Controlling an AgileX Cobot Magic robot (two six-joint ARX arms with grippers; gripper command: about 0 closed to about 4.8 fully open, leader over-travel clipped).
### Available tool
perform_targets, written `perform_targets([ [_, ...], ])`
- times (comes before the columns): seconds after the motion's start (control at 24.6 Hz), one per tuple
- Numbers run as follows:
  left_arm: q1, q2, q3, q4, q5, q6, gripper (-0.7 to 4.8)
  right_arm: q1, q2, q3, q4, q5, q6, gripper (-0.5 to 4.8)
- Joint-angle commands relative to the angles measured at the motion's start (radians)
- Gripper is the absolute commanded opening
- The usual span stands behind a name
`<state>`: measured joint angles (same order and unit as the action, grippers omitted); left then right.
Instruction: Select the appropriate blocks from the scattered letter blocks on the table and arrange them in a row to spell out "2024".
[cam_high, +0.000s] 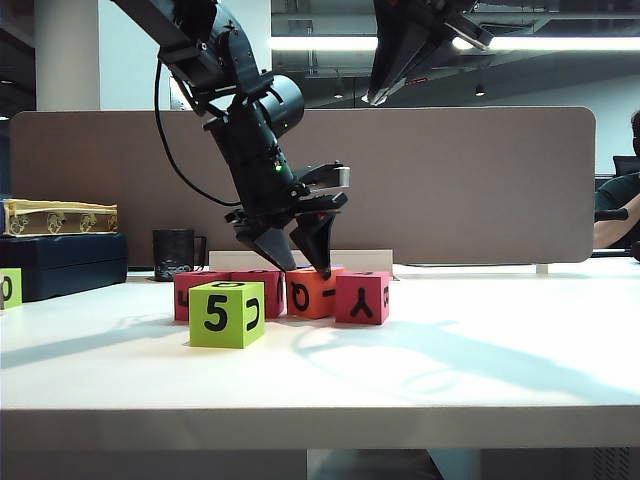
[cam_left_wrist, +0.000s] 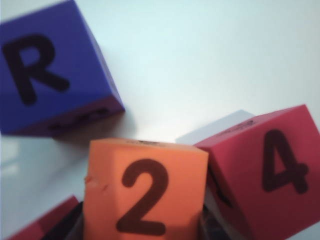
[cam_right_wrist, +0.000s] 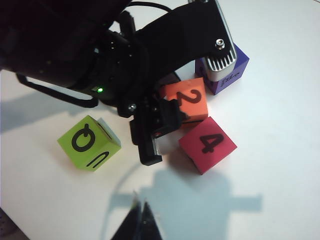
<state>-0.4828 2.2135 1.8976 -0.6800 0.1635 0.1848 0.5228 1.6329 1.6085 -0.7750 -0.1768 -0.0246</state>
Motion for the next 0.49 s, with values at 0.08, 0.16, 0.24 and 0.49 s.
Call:
perform_targets([
  [0.08, -0.006, -0.039, -0.002, -0.066, -0.011, -0.07, 2.68, 0.0, -0.008, 0.004, 0.024, -0.001, -0.005, -0.01],
  [0.16, -0.008, -0.053, -0.002, -0.072, -0.033, -0.084, 2.68, 0.0, -0.008, 0.004, 0.024, -0.002, -0.006, -0.01],
  [0.24, -0.011, -0.06, -0.002, -0.074, -0.067, -0.09, 2.68, 0.0, -0.008, 0.004, 0.022, -0.002, -0.006, -0.01],
  [0.49, -0.017, -0.061, -0.003, -0.083, -0.074, -0.115, 2.68, 0.0, -0.008, 0.004, 0.023, -0.002, -0.006, -0.01],
])
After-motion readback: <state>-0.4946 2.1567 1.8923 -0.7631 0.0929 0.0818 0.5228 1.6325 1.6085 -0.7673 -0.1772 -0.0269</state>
